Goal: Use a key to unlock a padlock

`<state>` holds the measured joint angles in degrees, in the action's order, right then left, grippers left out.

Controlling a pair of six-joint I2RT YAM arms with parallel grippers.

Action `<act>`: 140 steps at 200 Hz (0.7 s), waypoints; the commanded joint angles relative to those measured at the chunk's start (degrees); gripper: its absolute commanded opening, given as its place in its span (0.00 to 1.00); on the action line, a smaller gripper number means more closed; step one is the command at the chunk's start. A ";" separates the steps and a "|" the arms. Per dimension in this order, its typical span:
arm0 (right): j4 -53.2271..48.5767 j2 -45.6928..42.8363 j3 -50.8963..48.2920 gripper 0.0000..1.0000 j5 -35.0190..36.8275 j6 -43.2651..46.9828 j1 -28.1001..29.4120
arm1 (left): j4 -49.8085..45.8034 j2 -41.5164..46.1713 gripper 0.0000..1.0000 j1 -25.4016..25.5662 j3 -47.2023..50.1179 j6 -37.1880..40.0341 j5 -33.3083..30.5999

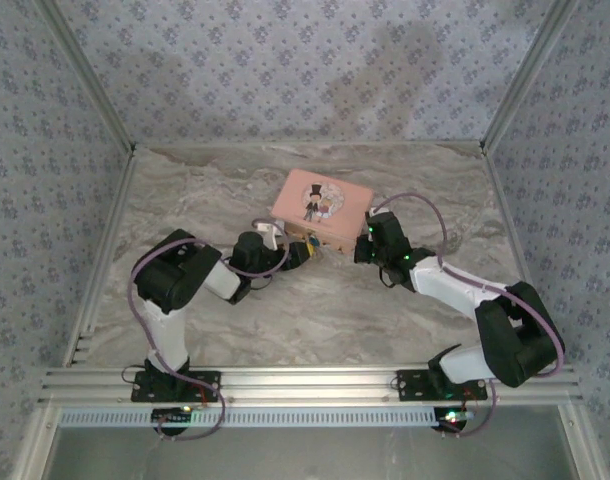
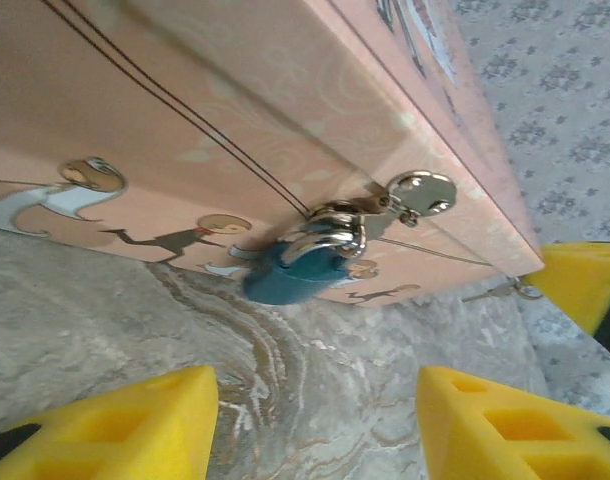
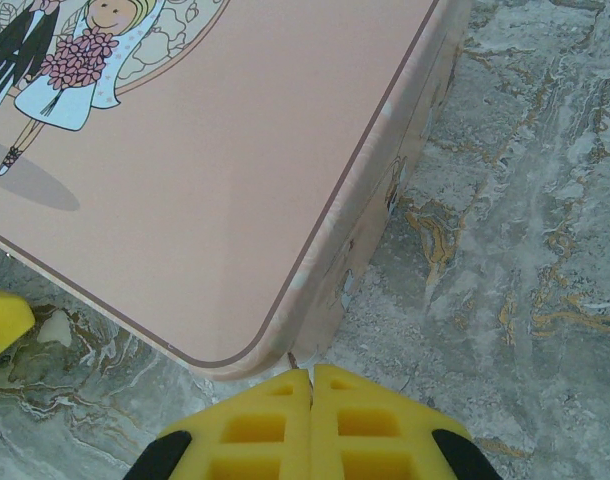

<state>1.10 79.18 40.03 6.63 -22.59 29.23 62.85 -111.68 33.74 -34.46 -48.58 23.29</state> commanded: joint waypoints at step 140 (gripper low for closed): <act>1.52 0.72 0.05 0.00 0.05 0.80 0.36 | -11.49 -5.30 0.58 0.67 -11.20 7.90 5.20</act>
<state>1.72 79.18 40.03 6.61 -22.59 29.26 53.78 -115.22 33.69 -44.99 -41.36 24.77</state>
